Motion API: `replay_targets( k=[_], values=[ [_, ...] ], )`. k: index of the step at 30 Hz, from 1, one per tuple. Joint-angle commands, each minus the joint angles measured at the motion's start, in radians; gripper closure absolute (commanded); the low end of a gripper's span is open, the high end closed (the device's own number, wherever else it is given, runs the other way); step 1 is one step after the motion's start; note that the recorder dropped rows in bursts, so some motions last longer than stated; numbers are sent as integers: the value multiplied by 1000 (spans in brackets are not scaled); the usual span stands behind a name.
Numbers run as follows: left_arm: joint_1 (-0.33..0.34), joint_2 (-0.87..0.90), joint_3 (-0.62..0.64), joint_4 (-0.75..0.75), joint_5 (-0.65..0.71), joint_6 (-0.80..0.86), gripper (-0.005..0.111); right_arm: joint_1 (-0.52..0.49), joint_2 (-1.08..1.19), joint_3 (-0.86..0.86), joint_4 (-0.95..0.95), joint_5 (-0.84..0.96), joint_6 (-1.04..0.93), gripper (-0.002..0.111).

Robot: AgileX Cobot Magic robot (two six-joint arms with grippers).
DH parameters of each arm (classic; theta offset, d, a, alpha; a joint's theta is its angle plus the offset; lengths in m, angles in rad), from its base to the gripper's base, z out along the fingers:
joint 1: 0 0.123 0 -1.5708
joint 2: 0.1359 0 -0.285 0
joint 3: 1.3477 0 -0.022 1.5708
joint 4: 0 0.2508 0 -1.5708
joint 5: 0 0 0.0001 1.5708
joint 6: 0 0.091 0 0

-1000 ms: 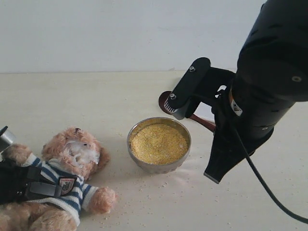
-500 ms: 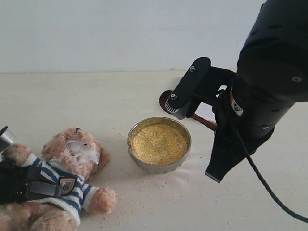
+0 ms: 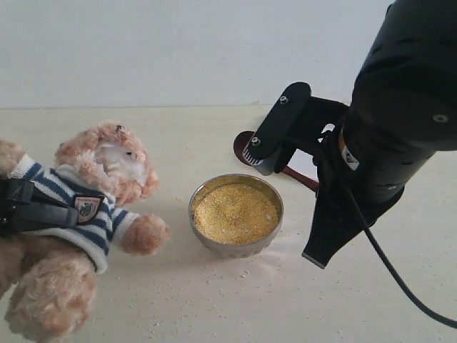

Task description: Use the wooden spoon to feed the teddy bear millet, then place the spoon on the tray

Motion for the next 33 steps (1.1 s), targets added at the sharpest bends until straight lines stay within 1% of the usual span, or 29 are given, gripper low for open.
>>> replay_targets(
  k=[1,7,11,12,15,21,27,33],
  values=[
    [1,-99,-10,83,9,-73,101,3,-11,-7,-5,-8,-2,99],
    [1,-100,9,81,12,-91,101,3,-11,-7,-1,0,-2,99],
    [1,-49,41,72,12,-41,101,3,-11,-7,1,0,1,99],
    [1,-42,41,61,17,-29,101,3,-11,-7,1,0,1,99],
    [1,-19,41,-33,46,41,101,3,-11,-7,1,0,1,99],
    [1,4,43,-26,44,48,101,3,-11,-7,3,0,5,99],
    [1,5,68,8,-25,48,101,3,-11,-7,3,5,4,99],
    [1,5,71,5,-28,48,101,3,-11,-7,3,1,2,99]
  ],
)
